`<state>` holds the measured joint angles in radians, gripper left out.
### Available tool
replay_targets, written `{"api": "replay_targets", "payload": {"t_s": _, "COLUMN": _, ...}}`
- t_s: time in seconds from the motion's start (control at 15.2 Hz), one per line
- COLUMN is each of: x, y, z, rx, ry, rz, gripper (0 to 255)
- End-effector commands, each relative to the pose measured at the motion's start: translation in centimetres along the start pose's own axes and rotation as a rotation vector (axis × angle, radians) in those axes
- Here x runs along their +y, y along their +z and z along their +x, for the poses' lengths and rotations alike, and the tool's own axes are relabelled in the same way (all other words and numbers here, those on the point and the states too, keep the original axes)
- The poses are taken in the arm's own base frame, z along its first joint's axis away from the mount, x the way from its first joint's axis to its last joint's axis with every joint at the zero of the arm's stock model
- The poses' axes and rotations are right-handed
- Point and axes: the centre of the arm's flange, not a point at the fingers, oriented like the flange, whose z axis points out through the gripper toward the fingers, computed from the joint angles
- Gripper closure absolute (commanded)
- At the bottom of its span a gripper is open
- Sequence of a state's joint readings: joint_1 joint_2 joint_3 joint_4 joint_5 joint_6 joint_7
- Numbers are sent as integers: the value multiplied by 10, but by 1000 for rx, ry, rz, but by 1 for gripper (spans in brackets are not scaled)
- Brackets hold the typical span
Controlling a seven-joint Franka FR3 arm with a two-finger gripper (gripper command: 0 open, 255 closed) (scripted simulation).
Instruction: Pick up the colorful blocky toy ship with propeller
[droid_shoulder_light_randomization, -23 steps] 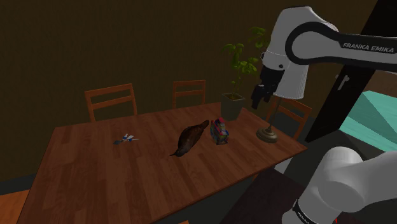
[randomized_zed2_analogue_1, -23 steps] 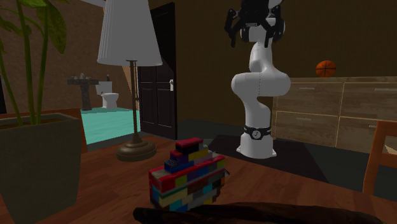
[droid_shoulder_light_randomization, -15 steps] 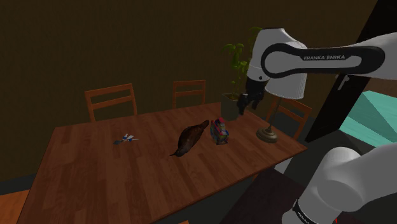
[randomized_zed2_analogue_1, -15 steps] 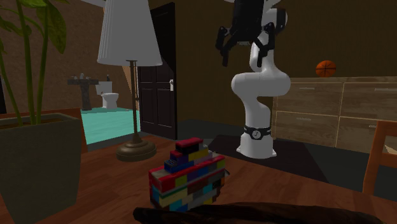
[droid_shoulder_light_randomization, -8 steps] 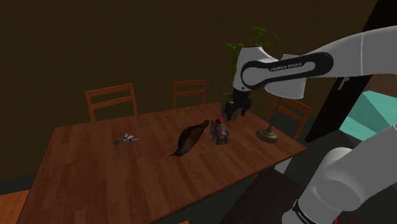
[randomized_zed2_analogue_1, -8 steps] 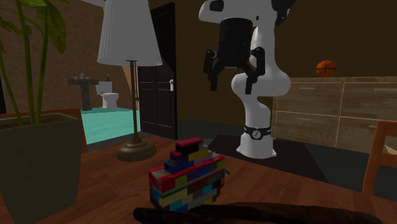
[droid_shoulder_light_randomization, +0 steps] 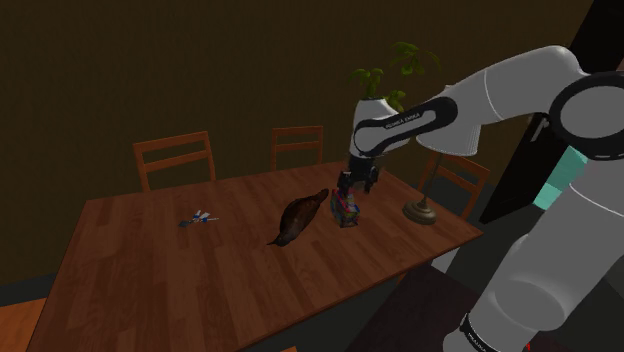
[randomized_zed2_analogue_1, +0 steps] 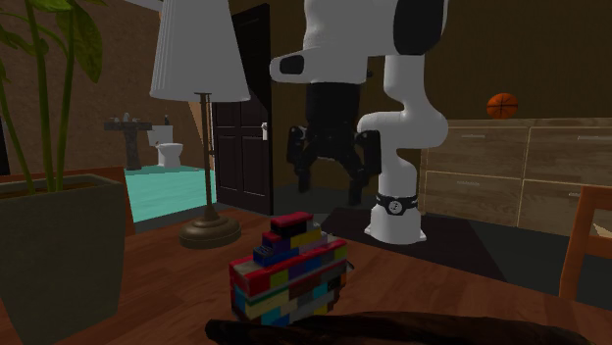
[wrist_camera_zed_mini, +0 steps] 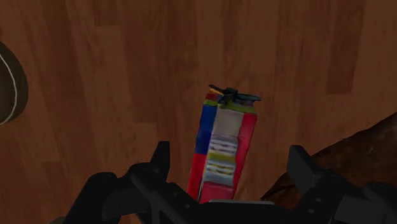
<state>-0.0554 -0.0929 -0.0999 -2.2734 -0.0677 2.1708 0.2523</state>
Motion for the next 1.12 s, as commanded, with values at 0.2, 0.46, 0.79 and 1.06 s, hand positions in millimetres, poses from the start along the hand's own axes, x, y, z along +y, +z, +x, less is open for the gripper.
{"api": "replay_targets", "payload": {"t_s": 0.2, "x": 0, "y": 34, "z": 19, "rx": -10, "ry": 31, "rz": 2, "gripper": 0}}
{"api": "replay_targets", "payload": {"t_s": 0.46, "x": -1, "y": 55, "z": 19, "rx": -10, "ry": 31, "rz": 2, "gripper": 0}}
{"api": "replay_targets", "payload": {"t_s": 0.79, "x": -2, "y": 63, "z": 19, "rx": -10, "ry": 31, "rz": 2, "gripper": 255}}
{"api": "replay_targets", "payload": {"t_s": 1.06, "x": -2, "y": 63, "z": 19, "rx": -10, "ry": 31, "rz": 2, "gripper": 255}}
